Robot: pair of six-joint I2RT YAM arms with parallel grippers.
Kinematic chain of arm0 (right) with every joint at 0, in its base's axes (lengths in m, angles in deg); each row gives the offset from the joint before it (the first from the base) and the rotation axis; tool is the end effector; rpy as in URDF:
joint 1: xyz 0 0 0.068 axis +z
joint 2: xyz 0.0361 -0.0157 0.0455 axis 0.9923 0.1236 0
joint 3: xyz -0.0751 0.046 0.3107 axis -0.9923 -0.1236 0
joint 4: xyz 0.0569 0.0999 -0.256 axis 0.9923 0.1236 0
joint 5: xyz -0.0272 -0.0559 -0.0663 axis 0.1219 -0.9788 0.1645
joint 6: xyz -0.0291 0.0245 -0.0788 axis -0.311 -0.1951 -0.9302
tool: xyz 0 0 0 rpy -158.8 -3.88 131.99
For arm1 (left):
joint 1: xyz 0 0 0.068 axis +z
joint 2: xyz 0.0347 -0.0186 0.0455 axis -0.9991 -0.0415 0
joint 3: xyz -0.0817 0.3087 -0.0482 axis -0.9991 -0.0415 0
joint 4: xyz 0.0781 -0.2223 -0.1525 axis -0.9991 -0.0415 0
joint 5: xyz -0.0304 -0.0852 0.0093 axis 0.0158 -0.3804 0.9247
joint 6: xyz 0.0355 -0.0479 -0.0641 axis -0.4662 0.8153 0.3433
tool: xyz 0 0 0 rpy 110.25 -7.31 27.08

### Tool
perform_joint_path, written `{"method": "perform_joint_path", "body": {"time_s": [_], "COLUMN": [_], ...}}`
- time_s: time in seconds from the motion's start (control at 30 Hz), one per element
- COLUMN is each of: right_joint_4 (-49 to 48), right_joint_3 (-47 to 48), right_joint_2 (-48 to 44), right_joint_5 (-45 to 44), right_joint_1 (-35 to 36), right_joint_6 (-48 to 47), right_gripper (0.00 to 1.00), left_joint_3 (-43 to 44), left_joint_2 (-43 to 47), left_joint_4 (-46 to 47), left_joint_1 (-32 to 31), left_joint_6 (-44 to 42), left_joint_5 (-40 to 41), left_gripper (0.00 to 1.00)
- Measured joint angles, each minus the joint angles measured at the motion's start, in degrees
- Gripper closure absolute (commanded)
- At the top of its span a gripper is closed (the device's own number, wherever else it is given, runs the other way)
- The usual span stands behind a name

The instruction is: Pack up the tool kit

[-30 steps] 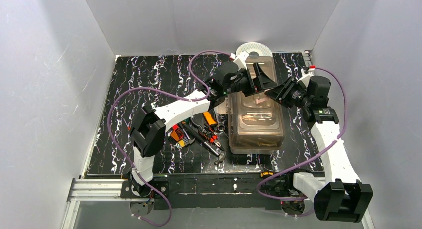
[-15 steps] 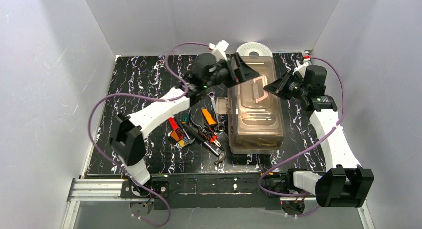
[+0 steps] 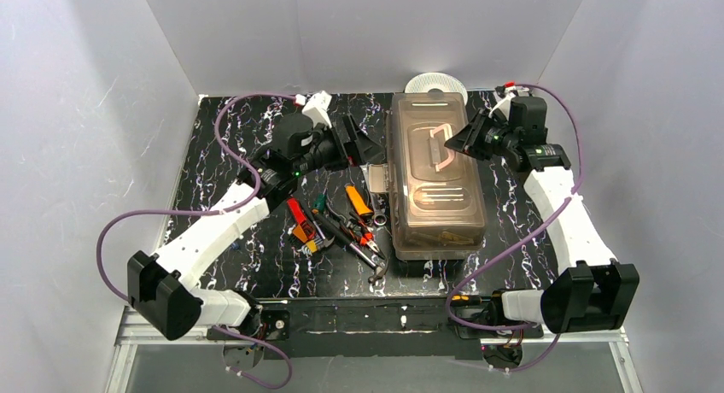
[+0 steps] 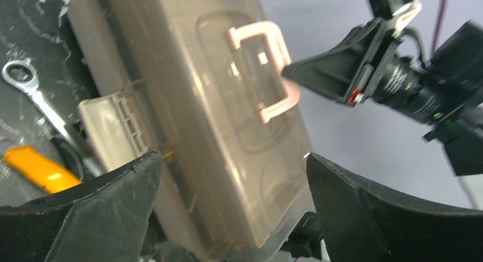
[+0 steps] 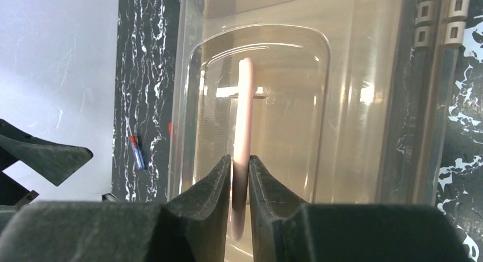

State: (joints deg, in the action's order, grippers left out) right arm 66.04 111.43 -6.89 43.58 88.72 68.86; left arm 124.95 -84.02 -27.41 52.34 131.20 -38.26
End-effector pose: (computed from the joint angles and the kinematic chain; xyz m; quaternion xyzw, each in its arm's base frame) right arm 0.3199 0.0644 0.3872 0.0827 0.8421 0.3311 0.4176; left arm 0.2821 -0.2206 0.4280 0.0175 0.7582 -0.4750 0.4464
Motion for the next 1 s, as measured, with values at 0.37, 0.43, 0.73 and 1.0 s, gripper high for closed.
{"method": "perform_joint_path", "body": {"time_s": [0.37,0.43,0.73,1.0], "right_joint_4": [1.68,1.99,5.53,7.02], "right_joint_3": [3.17,3.85,9.11,10.32], "right_joint_2": [4.68,5.03,6.54,6.91], "right_joint_5": [-4.31,-5.16,-10.23,-11.39], "right_joint_1": [4.35,4.48,5.14,5.84], "right_joint_6": [-1.09,-1.38,-3.39,-3.61], "right_gripper": [0.66,0.65,0.93,0.74], "left_joint_3": [-6.05,-6.14,-7.43,-8.94], "left_joint_2": [6.45,6.88,7.87,8.28], "left_joint_4": [-6.36,-6.82,-8.96,-9.94], "left_joint_1": [0.81,0.85,1.05,1.07], "left_joint_6": [-4.85,-5.42,-8.44,-9.33], "left_joint_5": [3.72,4.17,6.58,7.82], "left_gripper": [0.02,0.02,0.02,0.02]}}
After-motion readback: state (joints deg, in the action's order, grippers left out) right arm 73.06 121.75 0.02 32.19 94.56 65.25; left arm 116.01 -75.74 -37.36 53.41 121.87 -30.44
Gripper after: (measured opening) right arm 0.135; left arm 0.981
